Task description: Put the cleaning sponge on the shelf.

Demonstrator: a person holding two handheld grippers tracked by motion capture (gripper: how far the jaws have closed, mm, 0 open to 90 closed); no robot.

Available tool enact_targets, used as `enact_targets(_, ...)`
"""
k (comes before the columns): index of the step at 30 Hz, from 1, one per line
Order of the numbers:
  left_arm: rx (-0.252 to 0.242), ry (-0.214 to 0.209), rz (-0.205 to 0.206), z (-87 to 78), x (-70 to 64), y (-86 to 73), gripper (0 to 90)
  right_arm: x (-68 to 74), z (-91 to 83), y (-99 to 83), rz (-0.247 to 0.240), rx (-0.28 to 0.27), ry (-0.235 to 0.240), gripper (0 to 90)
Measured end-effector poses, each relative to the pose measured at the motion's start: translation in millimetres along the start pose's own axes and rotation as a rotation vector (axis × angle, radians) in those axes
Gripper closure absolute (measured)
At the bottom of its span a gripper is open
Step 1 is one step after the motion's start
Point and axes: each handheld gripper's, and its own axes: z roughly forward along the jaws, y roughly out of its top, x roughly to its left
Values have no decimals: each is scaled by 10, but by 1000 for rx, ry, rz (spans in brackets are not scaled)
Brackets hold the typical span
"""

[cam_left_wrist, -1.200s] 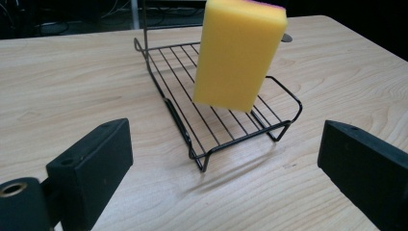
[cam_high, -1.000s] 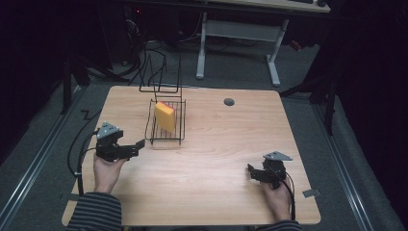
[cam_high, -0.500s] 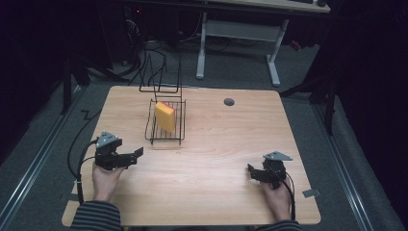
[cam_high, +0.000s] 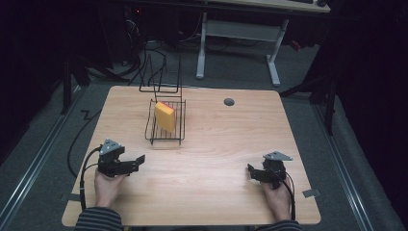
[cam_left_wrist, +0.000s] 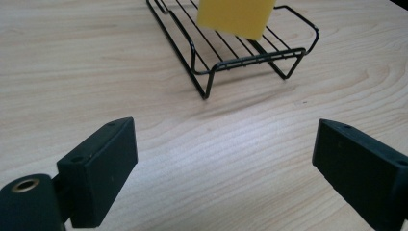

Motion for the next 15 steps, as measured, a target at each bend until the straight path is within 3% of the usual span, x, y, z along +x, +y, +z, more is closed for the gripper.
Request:
enact_targets(11, 40, 5, -1, 91, -12, -193, 107, 0, 0, 0, 0, 0, 0, 204)
enact_targets(15, 62, 25, 11, 132, -15, -252, 108, 1, 0, 0, 0, 0, 0, 204)
